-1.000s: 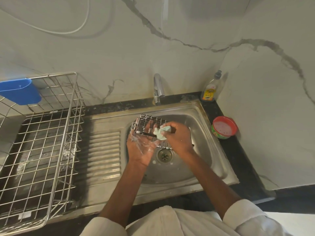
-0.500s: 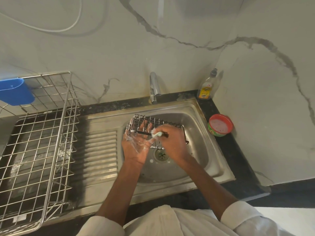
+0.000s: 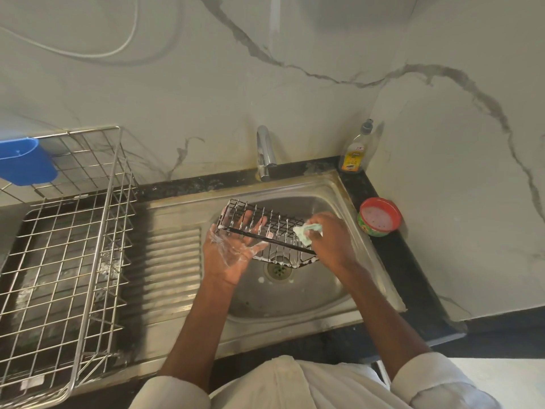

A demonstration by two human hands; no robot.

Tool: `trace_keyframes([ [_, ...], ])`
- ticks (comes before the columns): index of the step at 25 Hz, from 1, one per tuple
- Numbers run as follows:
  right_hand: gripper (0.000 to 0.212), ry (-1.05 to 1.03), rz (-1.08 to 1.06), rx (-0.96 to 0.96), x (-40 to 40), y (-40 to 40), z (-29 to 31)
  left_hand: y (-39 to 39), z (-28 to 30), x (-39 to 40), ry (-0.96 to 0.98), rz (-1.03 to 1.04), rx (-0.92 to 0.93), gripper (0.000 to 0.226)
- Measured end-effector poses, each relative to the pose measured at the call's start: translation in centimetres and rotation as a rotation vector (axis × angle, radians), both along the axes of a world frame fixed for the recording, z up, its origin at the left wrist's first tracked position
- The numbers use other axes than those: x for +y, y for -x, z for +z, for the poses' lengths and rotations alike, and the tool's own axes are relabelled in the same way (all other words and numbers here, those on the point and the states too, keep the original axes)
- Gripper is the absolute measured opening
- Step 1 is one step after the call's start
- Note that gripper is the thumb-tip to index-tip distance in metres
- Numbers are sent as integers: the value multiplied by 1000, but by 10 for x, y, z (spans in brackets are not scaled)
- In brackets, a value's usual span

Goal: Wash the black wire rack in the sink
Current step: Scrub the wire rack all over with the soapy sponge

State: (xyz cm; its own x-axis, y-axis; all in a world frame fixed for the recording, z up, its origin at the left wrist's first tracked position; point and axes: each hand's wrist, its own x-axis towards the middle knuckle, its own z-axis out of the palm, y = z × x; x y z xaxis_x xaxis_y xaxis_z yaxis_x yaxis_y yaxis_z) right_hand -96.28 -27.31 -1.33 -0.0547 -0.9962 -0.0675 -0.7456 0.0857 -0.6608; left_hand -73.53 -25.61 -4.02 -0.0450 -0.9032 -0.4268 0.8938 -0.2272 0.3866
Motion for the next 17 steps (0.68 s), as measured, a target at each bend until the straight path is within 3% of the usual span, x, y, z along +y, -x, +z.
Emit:
trace_keyframes([
  [3, 17, -95, 147, -102, -12, -6, 1, -7, 8, -4, 1, -82, 16, 47],
  [7, 7, -172, 134, -185, -17, -5, 5, -5, 13, -13, -79, -117, -50, 60],
  [10, 8, -237, 57, -242, -13, -17, 3, 10, 20, -13, -122, -34, -193, 77],
  [14, 11, -375, -198, -538, -5, -38, -2, 26, 13, -3, -162, -59, -556, 58],
  [17, 12, -446, -298, -721, -5, -48, 0, 40, 4, 12, -191, -206, -591, 60],
])
